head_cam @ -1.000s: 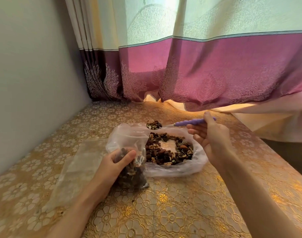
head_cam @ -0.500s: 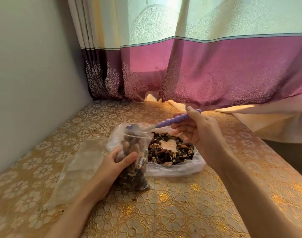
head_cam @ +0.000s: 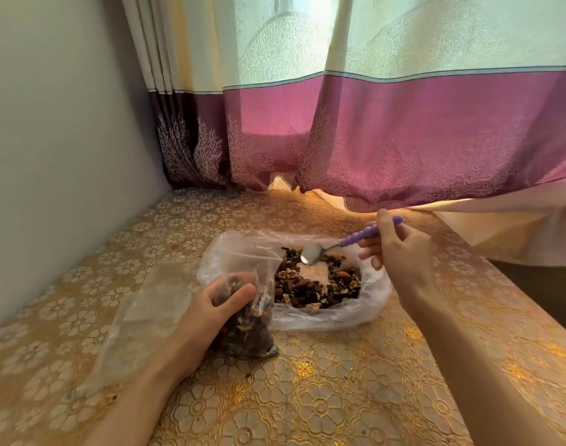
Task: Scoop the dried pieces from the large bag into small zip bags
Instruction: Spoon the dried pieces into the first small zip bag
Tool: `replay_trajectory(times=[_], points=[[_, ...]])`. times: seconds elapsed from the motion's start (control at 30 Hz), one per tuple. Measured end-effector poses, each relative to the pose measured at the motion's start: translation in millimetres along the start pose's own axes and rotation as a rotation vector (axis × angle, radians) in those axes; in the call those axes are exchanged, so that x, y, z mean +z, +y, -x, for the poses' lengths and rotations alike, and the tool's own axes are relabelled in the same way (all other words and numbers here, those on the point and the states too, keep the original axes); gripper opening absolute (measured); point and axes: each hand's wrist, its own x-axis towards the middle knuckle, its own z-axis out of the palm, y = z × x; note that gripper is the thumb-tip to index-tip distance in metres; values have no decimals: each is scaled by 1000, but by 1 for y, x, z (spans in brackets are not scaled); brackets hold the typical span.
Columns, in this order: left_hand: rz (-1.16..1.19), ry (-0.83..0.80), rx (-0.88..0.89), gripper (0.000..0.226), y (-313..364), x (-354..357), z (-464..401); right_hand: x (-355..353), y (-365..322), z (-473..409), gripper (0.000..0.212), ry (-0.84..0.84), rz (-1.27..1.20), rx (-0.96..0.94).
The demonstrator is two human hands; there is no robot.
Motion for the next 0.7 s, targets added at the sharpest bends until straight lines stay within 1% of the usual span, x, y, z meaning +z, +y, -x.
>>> replay_trajectory(times=[0.07, 0.17, 0.23, 0.33, 0.37, 0.43, 0.47, 0.57, 0.6, 0.67, 0.7], points=[[9, 1, -1, 33, 1, 1, 1, -1, 8, -1, 46, 19, 124, 11], [4, -7, -1, 42, 2, 1, 1, -1, 13, -2, 50, 17, 187, 44], [5, -6, -5, 41, 2, 1, 1, -1, 14, -2, 52, 2, 181, 98], [-9, -4, 4, 60, 2, 1, 1, 3, 14, -1, 49, -36, 62, 236], [-5, -4, 2, 59, 2, 1, 1, 5, 13, 0, 47, -53, 15, 284], [12, -5, -7, 44, 2, 1, 1, 8, 13, 1, 47, -81, -56, 371], [14, -4, -7, 42, 3, 1, 1, 10, 13, 2, 48, -95, -79, 406], [1, -7, -13, 56, 3, 1, 2, 11, 13, 4, 47, -134, -127, 474], [6, -9, -15, 54, 4, 1, 2, 11, 13, 4, 47, -133, -135, 487], [18, -10, -23, 42, 4, 1, 3, 11, 14, 4, 46, -110, -148, 509], [24, -8, -25, 41, 5, 1, 3, 10, 14, 4, 46, -90, -154, 518]])
